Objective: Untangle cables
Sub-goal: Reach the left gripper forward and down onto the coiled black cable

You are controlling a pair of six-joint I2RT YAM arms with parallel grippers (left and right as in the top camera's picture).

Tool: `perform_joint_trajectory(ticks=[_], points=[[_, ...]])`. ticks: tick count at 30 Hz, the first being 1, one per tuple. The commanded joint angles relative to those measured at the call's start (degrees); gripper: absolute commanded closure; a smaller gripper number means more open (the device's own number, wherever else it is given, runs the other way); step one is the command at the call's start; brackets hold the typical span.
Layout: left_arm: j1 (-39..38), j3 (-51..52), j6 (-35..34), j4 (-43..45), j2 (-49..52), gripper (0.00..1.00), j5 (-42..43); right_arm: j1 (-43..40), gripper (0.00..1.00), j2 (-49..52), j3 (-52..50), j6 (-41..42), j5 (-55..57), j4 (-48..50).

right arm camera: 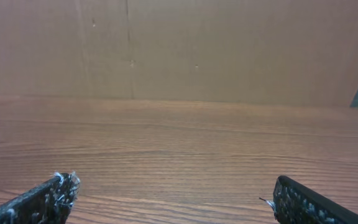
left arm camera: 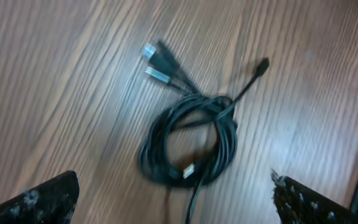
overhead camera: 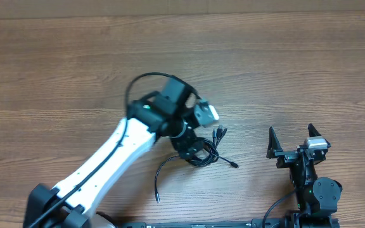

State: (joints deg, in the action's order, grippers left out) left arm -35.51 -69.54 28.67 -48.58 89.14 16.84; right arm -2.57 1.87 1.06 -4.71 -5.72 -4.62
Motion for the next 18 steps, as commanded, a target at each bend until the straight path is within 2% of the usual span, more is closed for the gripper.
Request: perform_joint_trajectory(ticks=[1,14,18], points=[[-1.7,-1.1,2.2,2.3,3.3,0.00,-0.7,0.3,0.00,-0.5,-0.6,0.2,0.3,0.2],[-2.0,-1.1,4.0,4.3,10.6,0.01,-0.7,0.3,0.00,-0.5,-0.6,0.2,0.3,0.2],[-2.0,-1.1,6.2,5.2,13.4,0.16,-1.0,0.3,0.00,-0.5,-0.6,0.2,0.3,0.2]])
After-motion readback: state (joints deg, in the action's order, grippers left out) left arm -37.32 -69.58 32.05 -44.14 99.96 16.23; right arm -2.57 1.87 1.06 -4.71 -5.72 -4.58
